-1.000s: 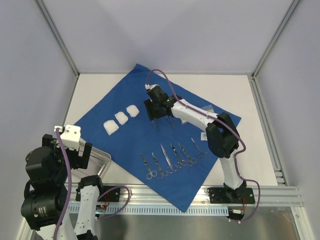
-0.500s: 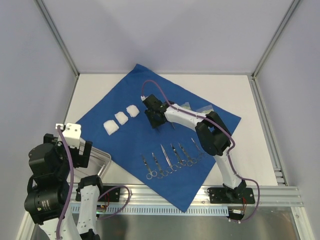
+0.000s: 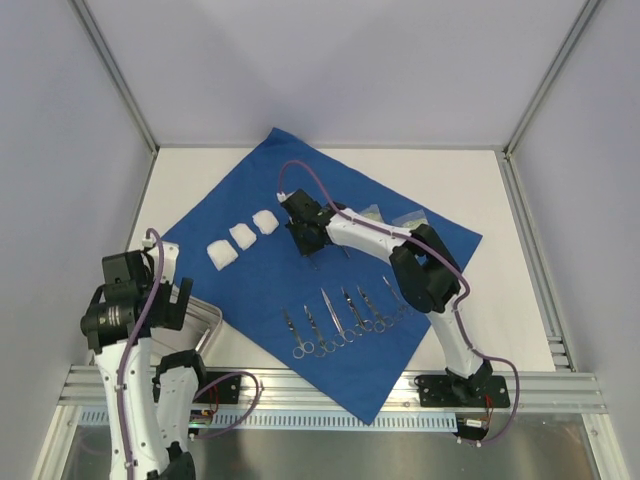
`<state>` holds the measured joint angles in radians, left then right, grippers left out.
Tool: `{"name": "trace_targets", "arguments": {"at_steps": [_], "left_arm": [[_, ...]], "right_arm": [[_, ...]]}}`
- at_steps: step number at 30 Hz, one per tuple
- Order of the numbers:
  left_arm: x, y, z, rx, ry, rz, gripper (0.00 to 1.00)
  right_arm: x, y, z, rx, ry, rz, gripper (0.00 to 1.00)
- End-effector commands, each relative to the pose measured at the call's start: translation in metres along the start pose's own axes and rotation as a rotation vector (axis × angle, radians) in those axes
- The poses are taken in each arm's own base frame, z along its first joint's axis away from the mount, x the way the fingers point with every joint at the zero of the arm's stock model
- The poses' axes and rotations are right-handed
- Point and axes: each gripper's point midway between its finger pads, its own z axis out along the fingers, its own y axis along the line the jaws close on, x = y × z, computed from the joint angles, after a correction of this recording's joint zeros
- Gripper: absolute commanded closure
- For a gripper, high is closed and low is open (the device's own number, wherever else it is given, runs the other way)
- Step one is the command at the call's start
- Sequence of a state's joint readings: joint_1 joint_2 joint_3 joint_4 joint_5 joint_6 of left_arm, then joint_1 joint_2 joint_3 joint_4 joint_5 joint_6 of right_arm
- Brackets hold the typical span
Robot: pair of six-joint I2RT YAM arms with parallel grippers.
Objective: Prepare the surgical pack
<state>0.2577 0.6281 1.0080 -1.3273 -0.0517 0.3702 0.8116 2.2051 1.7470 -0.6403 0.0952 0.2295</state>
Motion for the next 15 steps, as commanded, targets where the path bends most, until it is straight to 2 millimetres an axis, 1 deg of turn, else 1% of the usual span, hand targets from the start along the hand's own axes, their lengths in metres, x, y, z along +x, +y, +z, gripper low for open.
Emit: {"name": "trace_targets", "arguments": {"at_steps": [1,2,3,4,5,6,7,8,9,10,12,13,14,15], "left_arm": [[-0.001,0.014,0.019,-0.058,0.053,-0.013,0.00],[-0.004,0.013,0.025,-0.052,0.056,-0.017,0.00],[-0.001,0.013,0.033,-0.043,0.089,-0.025,0.00],[0.000,0.016,0.036,-0.054,0.100,-0.041,0.00],[-0.001,0.020,0.041,-0.059,0.105,-0.057,0.00],[0.006,0.030,0.041,-0.084,0.126,-0.115,0.00],[0.008,0.034,0.042,-0.082,0.129,-0.142,0.00],[0.007,0.031,0.045,-0.034,0.121,-0.176,0.00],[0.010,0.037,0.044,-0.027,0.117,-0.188,0.00],[0.016,0.043,0.043,-0.020,0.102,-0.279,0.00],[0.026,0.052,0.043,-0.018,0.106,-0.342,0.00],[0.034,0.057,0.042,-0.018,0.099,-0.383,0.00],[0.041,0.056,0.044,0.007,0.119,-0.397,0.00],[0.043,0.055,0.047,0.030,0.110,-0.386,0.01]], "right_arm": [[-0.040,0.058,-0.047,-0.126,-0.140,-0.078,1.00],[-0.043,0.070,-0.052,-0.150,-0.158,-0.086,1.00],[-0.047,0.083,-0.058,-0.175,-0.177,-0.094,1.00],[-0.053,0.110,-0.068,-0.227,-0.213,-0.118,1.00],[-0.057,0.123,-0.072,-0.251,-0.232,-0.127,1.00],[-0.058,0.141,-0.073,-0.296,-0.245,-0.135,0.99],[-0.059,0.167,-0.083,-0.362,-0.261,-0.153,1.00],[-0.059,0.180,-0.085,-0.392,-0.268,-0.155,1.00],[-0.059,0.194,-0.086,-0.424,-0.275,-0.161,0.99],[-0.057,0.216,-0.090,-0.480,-0.274,-0.167,0.99],[-0.054,0.236,-0.090,-0.524,-0.270,-0.176,0.99],[-0.046,0.249,-0.083,-0.540,-0.251,-0.190,0.99],[-0.054,0.259,-0.092,-0.561,-0.280,-0.200,0.99],[-0.050,0.269,-0.094,-0.567,-0.285,-0.218,1.00]]}}
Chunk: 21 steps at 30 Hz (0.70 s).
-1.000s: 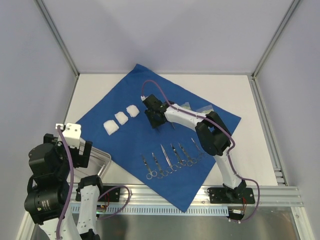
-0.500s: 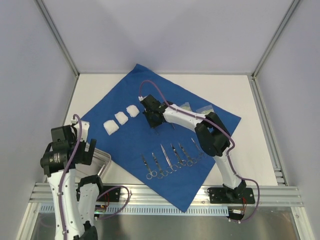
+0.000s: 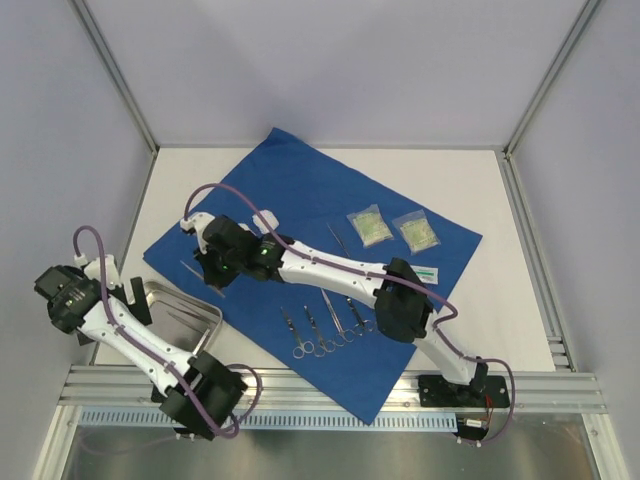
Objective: Prepare the surgical pack
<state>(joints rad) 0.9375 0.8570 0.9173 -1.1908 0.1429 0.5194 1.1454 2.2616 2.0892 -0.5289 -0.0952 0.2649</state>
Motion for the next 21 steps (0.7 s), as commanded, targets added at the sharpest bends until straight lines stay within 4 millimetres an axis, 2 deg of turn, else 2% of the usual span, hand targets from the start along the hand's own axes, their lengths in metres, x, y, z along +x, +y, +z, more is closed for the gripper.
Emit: {"name": "trace_targets", "arguments": {"at_steps": [1,3,7,15,18,21], "left_arm": [[-0.002,0.003,0.004,0.096,-0.065,0.026,0.01],[0.005,0.010,0.010,0.102,-0.056,-0.006,0.01],[0.017,0.031,0.016,0.092,-0.039,-0.058,0.05],[0.016,0.029,0.011,0.072,-0.069,-0.018,0.04],[0.019,0.034,0.016,0.068,-0.041,-0.041,0.05],[0.024,0.038,0.023,0.070,-0.005,-0.077,0.07]], "right_arm": [[-0.009,0.022,0.019,-0.066,-0.034,-0.008,0.99],[-0.011,0.032,0.024,-0.087,-0.052,-0.020,1.00],[-0.007,0.041,0.037,-0.101,-0.062,-0.016,0.99],[0.009,0.063,0.065,-0.128,-0.079,-0.067,1.00],[0.014,0.063,0.074,-0.108,-0.085,-0.080,0.99],[0.021,0.053,0.085,-0.057,-0.083,-0.088,1.00]]}}
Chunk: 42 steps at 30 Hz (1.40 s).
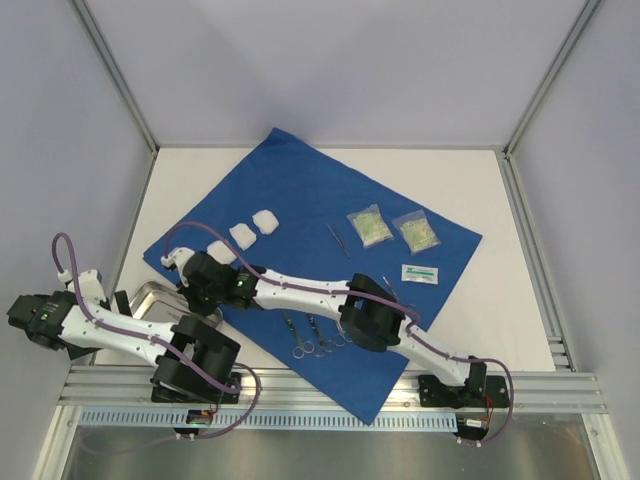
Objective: Prepare the surgical pack
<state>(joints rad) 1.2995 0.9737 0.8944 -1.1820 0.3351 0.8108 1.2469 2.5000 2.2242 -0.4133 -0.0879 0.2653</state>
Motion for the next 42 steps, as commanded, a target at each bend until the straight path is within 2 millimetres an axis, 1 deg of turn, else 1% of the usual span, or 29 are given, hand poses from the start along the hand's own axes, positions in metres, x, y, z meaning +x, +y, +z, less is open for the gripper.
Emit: {"name": "trace_targets", "arguments": {"at_steps": [1,5,6,10,13,16,19,24,27,28,29,30,31,32,34,37,40,42], "left_arm": [[-0.001,0.008,0.010,0.000,-0.005,-0.019,0.07],[0.001,0.005,0.019,0.021,0.001,-0.051,0.08],[0.002,0.005,0.020,0.023,0.002,-0.052,0.09],[0.009,0.013,0.029,-0.001,0.035,-0.053,0.10],[0.017,0.016,0.037,-0.009,0.060,-0.053,0.10],[0.018,0.015,0.041,0.003,0.071,-0.060,0.11],[0.017,0.015,0.041,0.009,0.062,-0.062,0.11],[0.015,0.014,0.043,0.022,0.056,-0.057,0.11],[0.014,0.013,0.042,0.027,0.051,-0.059,0.11],[0.014,0.012,0.043,0.031,0.052,-0.059,0.11],[0.014,0.012,0.043,0.035,0.052,-0.061,0.11],[0.014,0.011,0.043,0.040,0.050,-0.061,0.11],[0.013,0.011,0.043,0.040,0.048,-0.059,0.11],[0.014,0.010,0.043,0.045,0.050,-0.059,0.10],[0.013,0.010,0.043,0.046,0.048,-0.053,0.10],[0.012,0.009,0.042,0.054,0.045,-0.053,0.10],[0.011,0.006,0.040,0.070,0.040,-0.057,0.10],[0.007,0.005,0.038,0.072,0.028,-0.054,0.10]], "right_arm": [[-0.023,0.002,0.008,0.035,-0.096,-0.044,1.00],[-0.020,0.003,0.014,0.043,-0.097,-0.081,1.00],[-0.021,-0.001,0.016,0.075,-0.106,-0.087,1.00],[-0.016,-0.002,0.023,0.115,-0.108,-0.124,1.00],[-0.011,0.002,0.027,0.124,-0.100,-0.158,0.99],[0.002,0.001,0.032,0.136,-0.068,-0.173,1.00],[0.008,0.001,0.033,0.140,-0.054,-0.166,1.00],[0.011,0.001,0.035,0.141,-0.050,-0.164,0.99],[0.012,0.005,0.035,0.135,-0.049,-0.179,0.98],[0.014,0.005,0.036,0.135,-0.046,-0.183,0.92],[0.015,0.005,0.036,0.135,-0.044,-0.184,0.89],[0.017,0.002,0.037,0.141,-0.039,-0.182,0.82],[0.018,0.003,0.037,0.139,-0.037,-0.183,0.80],[0.017,0.003,0.037,0.140,-0.037,-0.185,0.77],[0.016,0.003,0.035,0.140,-0.036,-0.181,0.76],[0.006,0.011,0.029,0.116,-0.058,-0.178,0.74],[-0.008,0.017,0.019,0.105,-0.084,-0.167,0.74],[-0.020,0.023,0.009,0.093,-0.107,-0.164,0.74]]}}
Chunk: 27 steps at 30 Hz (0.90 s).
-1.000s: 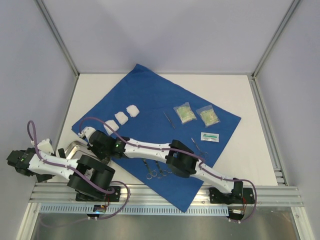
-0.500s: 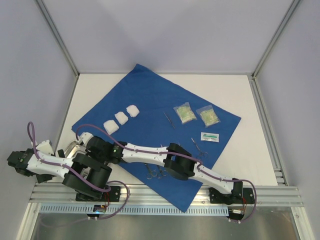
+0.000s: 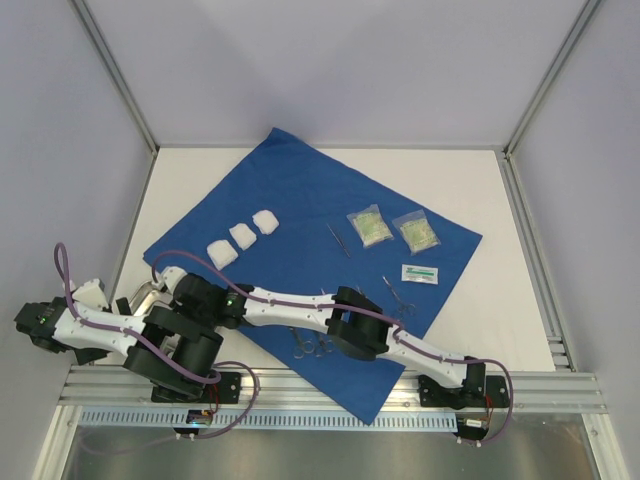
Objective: Prepare the surgical pack
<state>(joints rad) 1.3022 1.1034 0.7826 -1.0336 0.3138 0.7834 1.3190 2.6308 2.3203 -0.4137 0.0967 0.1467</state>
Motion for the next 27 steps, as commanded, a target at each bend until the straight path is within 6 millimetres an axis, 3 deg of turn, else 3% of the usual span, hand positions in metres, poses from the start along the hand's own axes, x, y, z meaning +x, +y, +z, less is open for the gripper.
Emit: {"name": "trace_targets", "arguments": {"at_steps": [1,7,10,12,15,16,18,19,21,22,24,25,27], "left_arm": [[-0.010,-0.004,-0.007,0.025,-0.044,0.007,0.10],[-0.013,-0.007,-0.015,0.026,-0.061,0.015,0.10],[-0.017,-0.008,-0.018,0.024,-0.076,0.023,0.10],[-0.019,-0.008,-0.020,0.025,-0.085,0.020,0.10],[-0.022,-0.008,-0.023,0.025,-0.092,0.015,0.10],[-0.023,-0.007,-0.023,0.025,-0.092,0.013,0.10],[-0.025,-0.006,-0.023,0.021,-0.095,0.015,0.10],[-0.025,-0.004,-0.023,0.016,-0.098,0.016,0.10],[-0.025,-0.003,-0.021,0.010,-0.097,0.014,0.10],[-0.025,-0.001,-0.021,0.004,-0.098,0.009,0.10],[-0.024,-0.001,-0.019,0.007,-0.093,0.007,0.10],[-0.026,-0.001,-0.019,0.008,-0.099,0.009,0.10],[-0.025,0.000,-0.018,0.008,-0.095,0.005,0.10]], "right_arm": [[-0.059,0.014,-0.035,-0.039,-0.130,0.012,0.74],[-0.102,0.013,-0.073,-0.081,-0.213,0.068,0.74],[-0.114,-0.011,-0.088,-0.062,-0.229,0.144,0.77],[-0.119,-0.041,-0.097,-0.028,-0.240,0.197,0.77],[-0.102,-0.094,-0.110,0.065,-0.199,0.239,0.76],[-0.094,-0.127,-0.118,0.111,-0.182,0.274,0.75],[-0.074,-0.163,-0.125,0.164,-0.136,0.331,0.71],[-0.055,-0.201,-0.136,0.232,-0.110,0.373,0.69],[-0.040,-0.235,-0.147,0.294,-0.104,0.410,0.62],[-0.027,-0.266,-0.157,0.351,-0.091,0.429,0.59],[-0.003,-0.291,-0.169,0.407,-0.047,0.442,0.47],[0.007,-0.315,-0.179,0.467,-0.030,0.453,0.43],[0.031,-0.334,-0.186,0.515,0.025,0.477,0.36]]}}
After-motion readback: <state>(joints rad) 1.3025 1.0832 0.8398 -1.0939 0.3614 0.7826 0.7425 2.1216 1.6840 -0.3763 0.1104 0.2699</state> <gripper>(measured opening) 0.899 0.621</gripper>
